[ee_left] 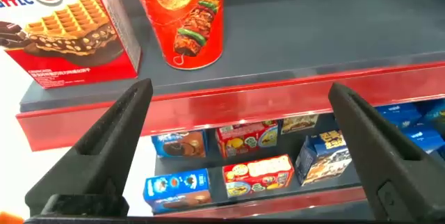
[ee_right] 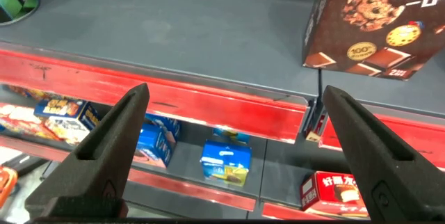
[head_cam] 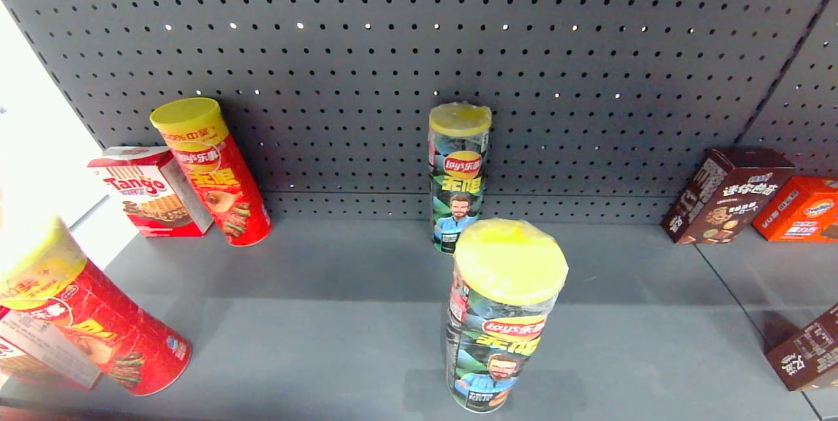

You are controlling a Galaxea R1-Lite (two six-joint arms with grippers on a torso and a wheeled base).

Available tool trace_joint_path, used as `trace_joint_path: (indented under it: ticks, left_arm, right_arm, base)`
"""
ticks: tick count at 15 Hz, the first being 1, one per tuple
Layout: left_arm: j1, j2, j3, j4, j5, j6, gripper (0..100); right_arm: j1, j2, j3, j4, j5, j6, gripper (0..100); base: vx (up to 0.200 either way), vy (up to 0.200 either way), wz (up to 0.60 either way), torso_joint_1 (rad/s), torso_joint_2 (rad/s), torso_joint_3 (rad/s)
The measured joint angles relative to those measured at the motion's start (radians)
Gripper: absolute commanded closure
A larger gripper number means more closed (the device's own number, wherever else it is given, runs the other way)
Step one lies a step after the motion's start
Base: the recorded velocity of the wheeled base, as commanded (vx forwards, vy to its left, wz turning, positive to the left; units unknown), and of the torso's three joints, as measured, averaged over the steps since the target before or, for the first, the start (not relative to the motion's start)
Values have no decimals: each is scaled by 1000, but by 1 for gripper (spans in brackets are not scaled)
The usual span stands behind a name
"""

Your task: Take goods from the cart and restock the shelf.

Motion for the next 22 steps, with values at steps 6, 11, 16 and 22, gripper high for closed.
trace_joint_path:
  ticks: [6,11,16,22]
  left_arm:
    - [0,1,0,0,-3,7,0]
    - [0,1,0,0,-4,4,0]
    - [0,1,0,0,-3,4,0]
    - [0,2,0,0,-1,1,0]
  right_arm:
    - [40,316,-352,-28,49,9,0]
    - [217,713,-641,-61,98,-27,0]
    - [386,1029,-723,-82,103,-130,0]
    - [453,1195,-734,-133,98,-133,0]
  base:
    - [0,0,0,0,0,0]
    - [0,0,0,0,0,0]
    - [0,0,0,0,0,0]
    - [0,0,0,0,0,0]
